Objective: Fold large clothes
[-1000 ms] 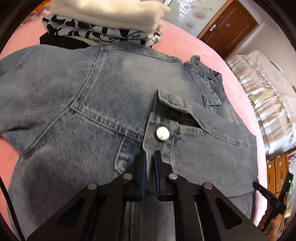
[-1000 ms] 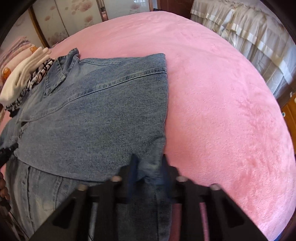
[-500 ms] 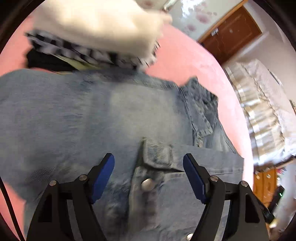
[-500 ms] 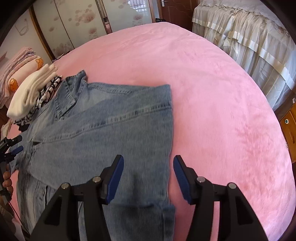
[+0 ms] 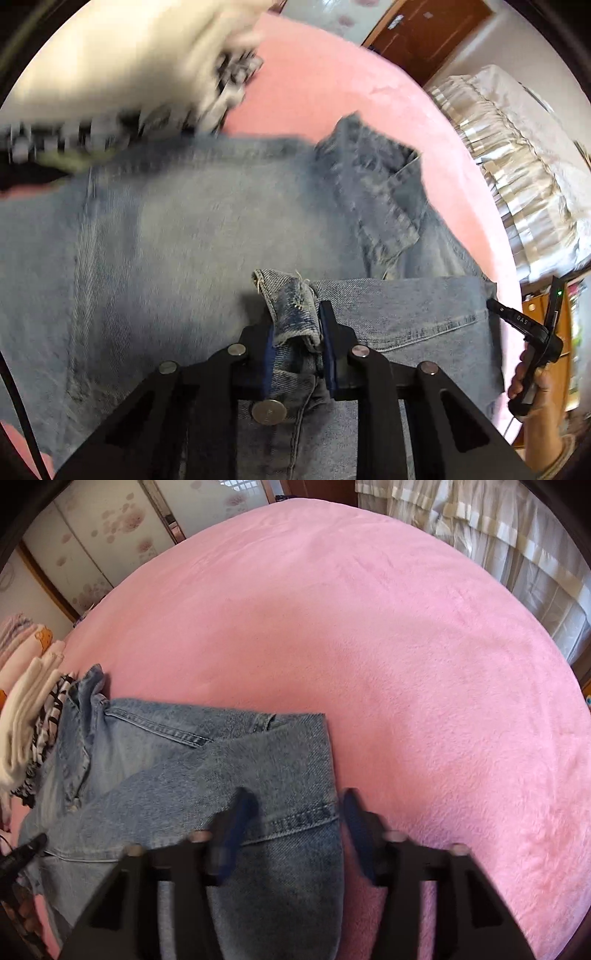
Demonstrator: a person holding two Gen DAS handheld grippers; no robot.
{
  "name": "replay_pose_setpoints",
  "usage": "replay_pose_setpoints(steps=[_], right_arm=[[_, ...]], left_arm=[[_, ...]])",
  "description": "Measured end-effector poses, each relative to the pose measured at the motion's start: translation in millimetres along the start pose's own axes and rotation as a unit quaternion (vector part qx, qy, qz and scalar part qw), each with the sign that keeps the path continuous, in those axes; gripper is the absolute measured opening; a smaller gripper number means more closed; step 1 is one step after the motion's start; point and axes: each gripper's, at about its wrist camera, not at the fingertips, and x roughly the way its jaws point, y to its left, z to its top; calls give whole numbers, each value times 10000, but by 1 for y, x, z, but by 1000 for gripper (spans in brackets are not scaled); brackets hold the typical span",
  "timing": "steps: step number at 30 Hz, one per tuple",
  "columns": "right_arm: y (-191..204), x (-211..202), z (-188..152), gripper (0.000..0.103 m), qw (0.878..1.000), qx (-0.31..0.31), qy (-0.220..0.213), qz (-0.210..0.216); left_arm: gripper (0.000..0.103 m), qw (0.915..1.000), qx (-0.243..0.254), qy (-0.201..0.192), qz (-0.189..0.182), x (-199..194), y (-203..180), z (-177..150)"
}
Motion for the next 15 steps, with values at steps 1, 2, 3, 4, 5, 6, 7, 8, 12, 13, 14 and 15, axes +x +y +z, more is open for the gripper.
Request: replay_pose_setpoints(steps=[1,2,3,4,5,6,7,8,12,13,14,15], right_arm=[[1,-6,0,12,9999,-17,-139,-32],[0,-10,-1,11,9996,17,-270,-40],[-4,-13,-2,11,9992,123,-387,-42],[-8,-11,-4,11,9989,226,-397,-46],[-11,-5,-6,11,9990,315,-318,-55],[-11,0,-8,12,9991,331,-258,-98],[-9,2,-10,12,9991,275,-258,-190],[-8,-1,-7,14,9990,199,-279,-284],[10,-28,-10,36,9926,-166,-605,-1042],[16,-40,-14,37,9892,-273,-808,-1191],[23,-50,-20,41,9867,-361,-977,-1248],[31,-61,-28,44,9850,-452,-1132,-1221]], left_arm=[[19,9999,24,-98,9,-2,-2,5],[19,9999,14,-157,13,-3,-2,10],[19,9998,-39,-193,47,0,0,14],[20,9998,-96,-125,75,7,3,17],[21,9998,-132,4,159,16,6,17],[25,9993,-158,171,304,27,9,16],[28,9989,-142,221,381,33,11,13],[29,9990,-119,178,405,33,10,13],[61,9947,-53,34,1022,16,5,10],[69,9910,46,-67,1339,7,1,8],[70,9887,114,-177,1483,0,-3,5],[70,9865,185,-307,1598,-9,-7,0]])
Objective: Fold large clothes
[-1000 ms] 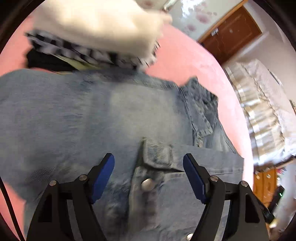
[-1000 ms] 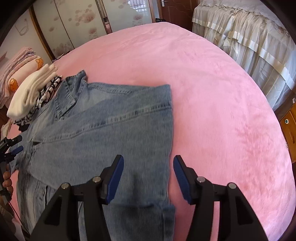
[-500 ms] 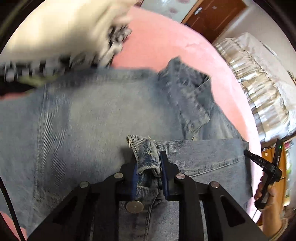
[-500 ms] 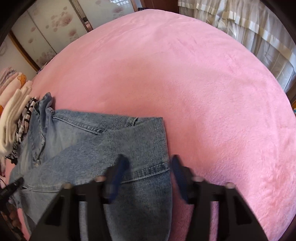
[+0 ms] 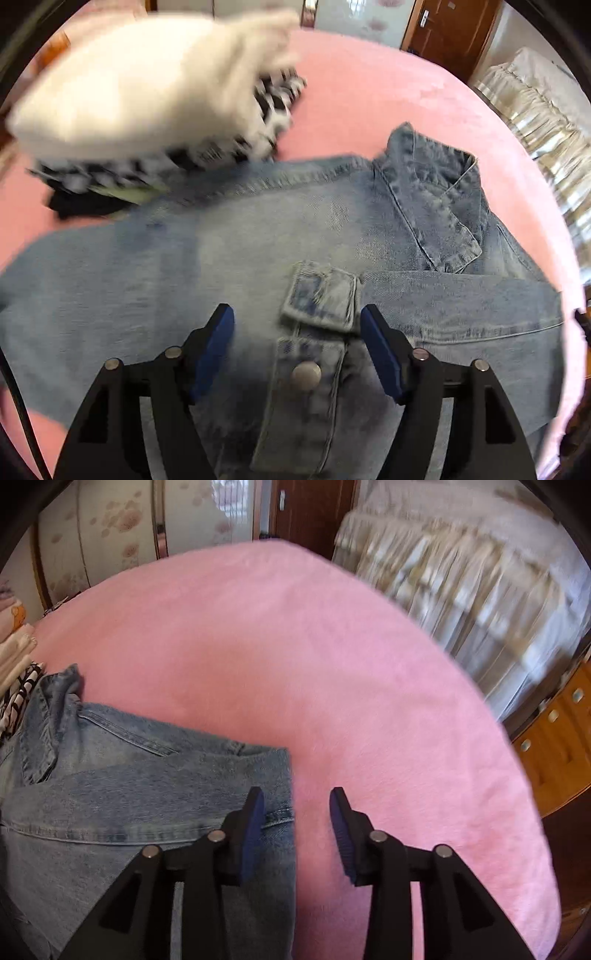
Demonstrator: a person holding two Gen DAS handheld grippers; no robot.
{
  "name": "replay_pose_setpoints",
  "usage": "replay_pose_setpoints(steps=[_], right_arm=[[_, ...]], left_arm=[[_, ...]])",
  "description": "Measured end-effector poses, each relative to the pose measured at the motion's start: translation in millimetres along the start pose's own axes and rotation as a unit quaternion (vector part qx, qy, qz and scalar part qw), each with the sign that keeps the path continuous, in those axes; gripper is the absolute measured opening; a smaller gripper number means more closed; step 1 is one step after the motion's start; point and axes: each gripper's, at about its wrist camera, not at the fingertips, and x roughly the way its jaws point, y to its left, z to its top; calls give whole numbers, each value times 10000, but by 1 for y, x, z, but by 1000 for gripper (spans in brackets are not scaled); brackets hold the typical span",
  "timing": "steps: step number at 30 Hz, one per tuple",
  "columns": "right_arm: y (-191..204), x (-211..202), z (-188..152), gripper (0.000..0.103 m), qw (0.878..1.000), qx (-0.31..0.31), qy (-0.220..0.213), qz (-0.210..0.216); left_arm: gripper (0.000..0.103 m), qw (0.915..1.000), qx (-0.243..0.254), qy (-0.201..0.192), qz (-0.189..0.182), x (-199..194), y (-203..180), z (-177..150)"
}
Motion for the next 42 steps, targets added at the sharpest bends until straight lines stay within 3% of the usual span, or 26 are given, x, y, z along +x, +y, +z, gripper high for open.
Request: replay_pose_setpoints(steps=[2,5,7,9,11,14,18,20,22,24,28,31,35,42], right_arm=[[19,-24,-10,46,9990,-119,-193,376],[59,-41,-29,50,9938,-382,44,1042],[88,-43,-47,50,9860,-679,332,1485],[103,-43,-64,50,9812,-840,482,1667],[107,-40,-78,50,9816,-951,523,1568],[79,-18,-90,50,9884,-840,704,1054],[23,-14,-94,50,9950,-389,654,644],[2,-15,-96,48,9962,-216,672,509],[-5,-16,-95,47,9953,-21,709,662],[-5,-17,-97,50,9968,-27,747,299],[-9,-23,-102,50,9926,290,973,665],[-9,-36,-104,50,9922,468,950,654],[-5,-56,-109,60,9895,605,966,887],[22,-98,-128,63,9907,156,888,1020]], left_arm=[[70,9996,120,-211,-111,-18,-11,-12],[70,9976,293,-306,-547,-31,-35,-32],[70,9965,378,-119,-731,-26,-55,-43],[70,9936,467,224,-1008,-16,-70,-55],[70,9925,531,485,-991,-6,-79,-63],[70,9934,662,372,-863,-3,-81,-71],[70,9954,673,291,-613,-2,-71,-69],[70,9956,589,308,-656,-1,-64,-68],[70,9959,532,315,-666,-2,-60,-68],[70,9960,492,326,-670,-3,-57,-71],[70,9962,473,301,-662,-17,-55,-75],[70,9964,545,241,-607,-32,-52,-80],[70,9963,619,176,-566,-49,-46,-89],[70,9962,675,106,-540,-81,-28,-110]])
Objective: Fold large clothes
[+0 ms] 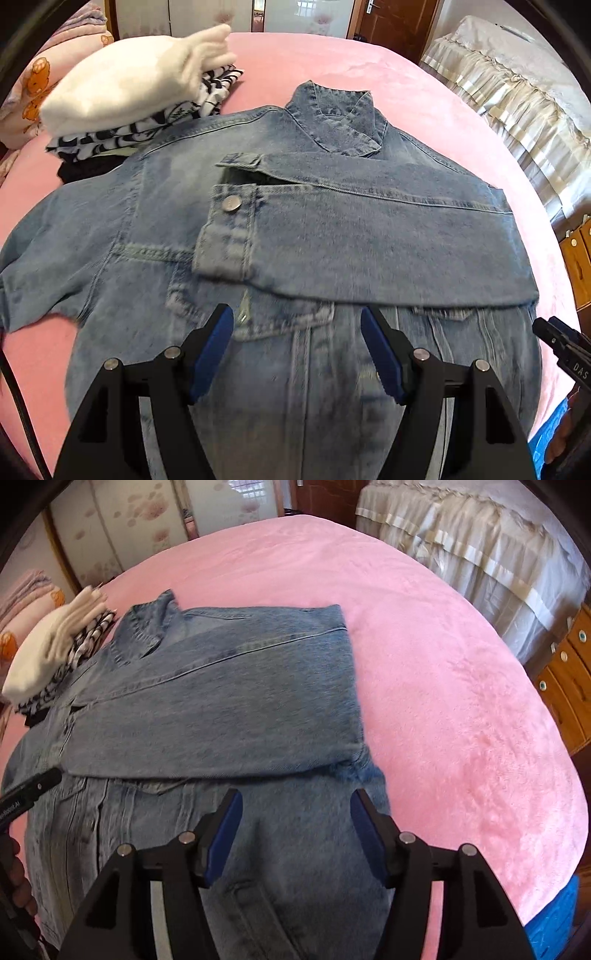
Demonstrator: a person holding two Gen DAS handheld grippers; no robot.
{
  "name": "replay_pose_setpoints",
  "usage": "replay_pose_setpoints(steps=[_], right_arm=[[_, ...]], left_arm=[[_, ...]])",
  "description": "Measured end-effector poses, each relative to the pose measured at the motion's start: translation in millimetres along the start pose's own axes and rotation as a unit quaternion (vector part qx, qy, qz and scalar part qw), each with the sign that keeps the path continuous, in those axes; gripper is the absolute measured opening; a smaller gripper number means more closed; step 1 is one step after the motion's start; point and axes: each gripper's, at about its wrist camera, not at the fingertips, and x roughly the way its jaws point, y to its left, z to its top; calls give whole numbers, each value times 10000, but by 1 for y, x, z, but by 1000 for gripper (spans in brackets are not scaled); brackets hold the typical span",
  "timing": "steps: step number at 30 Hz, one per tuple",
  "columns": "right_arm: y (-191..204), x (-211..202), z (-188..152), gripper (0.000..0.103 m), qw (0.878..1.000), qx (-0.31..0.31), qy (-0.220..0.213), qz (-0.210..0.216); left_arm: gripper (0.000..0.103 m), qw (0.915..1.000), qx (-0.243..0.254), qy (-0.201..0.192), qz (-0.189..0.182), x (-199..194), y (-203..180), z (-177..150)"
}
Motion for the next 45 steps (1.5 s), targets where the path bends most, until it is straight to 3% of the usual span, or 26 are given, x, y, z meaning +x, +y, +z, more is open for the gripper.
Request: replay_pose_setpoints(steps=[3,9,14,18,24,31,34,42,45], right_arm=[[16,-12,-10,70,9997,-141,-16,180],[65,-31,-24,70,9980,-538,-61,332],[131,-46,-39,70,9906,-1274,-128,476],[182,-58,-50,70,9814,-1753,-195,760],[256,-66,-62,70,9658,-2378,-215,1014],[316,-59,-71,70,9554,-2719,-102,1152],[335,-57,-68,70,9524,-2810,-168,1171],[354,-45,-67,70,9503,-2854,-56,1239],[353,-38,-72,70,9500,-2878,25,1208]], left_arm=[[70,10000,-62,-73,-5,-19,13,-12],[77,9996,-248,-75,111,-56,57,-45],[77,9962,-833,-171,178,-86,136,-70],[77,9848,-1709,-295,132,-99,217,-90],[77,9547,-2905,-643,-23,-117,320,-122],[77,9044,-4116,-1058,-377,-122,414,-142],[77,8923,-4359,-1090,-428,-119,432,-140],[77,8401,-5246,-1062,-881,-100,466,-146],[77,8173,-5516,-1261,-1090,-102,470,-153]])
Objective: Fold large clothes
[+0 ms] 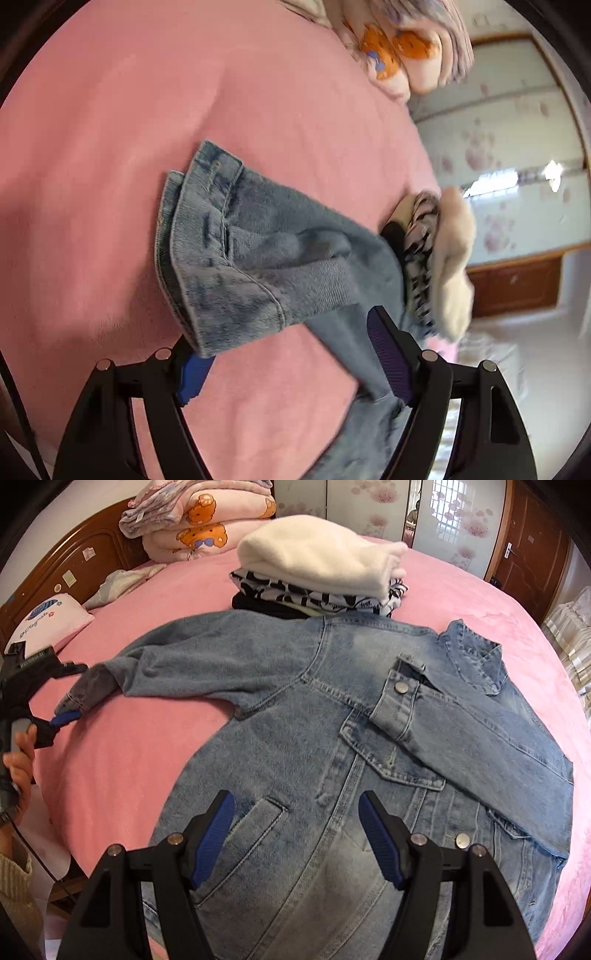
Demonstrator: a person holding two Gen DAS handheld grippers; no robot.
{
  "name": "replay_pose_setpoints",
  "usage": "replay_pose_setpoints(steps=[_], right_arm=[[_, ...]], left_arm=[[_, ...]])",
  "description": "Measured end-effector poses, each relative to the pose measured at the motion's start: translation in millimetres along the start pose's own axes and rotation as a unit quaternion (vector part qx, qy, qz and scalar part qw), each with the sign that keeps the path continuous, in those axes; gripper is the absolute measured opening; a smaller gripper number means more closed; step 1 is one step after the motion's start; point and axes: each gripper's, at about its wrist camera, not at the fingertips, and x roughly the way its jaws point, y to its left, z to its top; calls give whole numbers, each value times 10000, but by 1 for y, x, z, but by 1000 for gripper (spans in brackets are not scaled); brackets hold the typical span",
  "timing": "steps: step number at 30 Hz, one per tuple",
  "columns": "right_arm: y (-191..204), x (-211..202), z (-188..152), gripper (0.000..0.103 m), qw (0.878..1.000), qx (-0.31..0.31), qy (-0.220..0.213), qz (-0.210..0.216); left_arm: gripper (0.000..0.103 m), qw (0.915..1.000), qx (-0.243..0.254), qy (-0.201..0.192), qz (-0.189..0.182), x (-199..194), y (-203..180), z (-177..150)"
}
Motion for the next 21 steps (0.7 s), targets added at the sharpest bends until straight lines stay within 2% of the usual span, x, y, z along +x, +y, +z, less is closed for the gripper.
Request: replay_pose_setpoints(steps=[3,6,7,8,9,11,13,15,16,18,19,21], right_arm=[[-3,4,-4,70,10000,38,41,39],[-7,6,-6,70,9999,90,72,40],[-9,7,-6,70,9999,117,78,46],[-10,8,-7,70,9999,132,82,55],[-12,8,-7,70,9998,153,88,55],[-15,10,-9,70,9998,184,105,39],[-18,12,-11,70,9997,209,130,15],[-23,14,-14,70,9995,273,160,33],[-26,15,-15,70,9993,328,181,53],[-32,16,-18,70,9989,418,210,87],[-36,17,-19,70,9986,480,208,102],[-44,16,-21,70,9981,576,186,114]], left_arm=[[77,9995,-182,-264,31,-9,5,2],[77,9984,-274,-378,333,-8,10,5],[66,9978,-351,-380,407,-8,14,6],[49,9970,-434,-388,507,-5,17,6],[22,9964,-446,-357,634,-2,20,7],[16,9945,-268,-312,960,3,18,5],[13,9909,244,-503,1227,2,0,-2],[11,9810,920,-767,1524,-5,-24,-12],[8,9724,1337,-955,1655,-8,-44,-19],[8,9513,2129,-1316,1798,-16,-85,-35],[8,9372,2565,-1519,1810,-21,-110,-48],[7,9192,3100,-1733,1701,-26,-146,-65]])
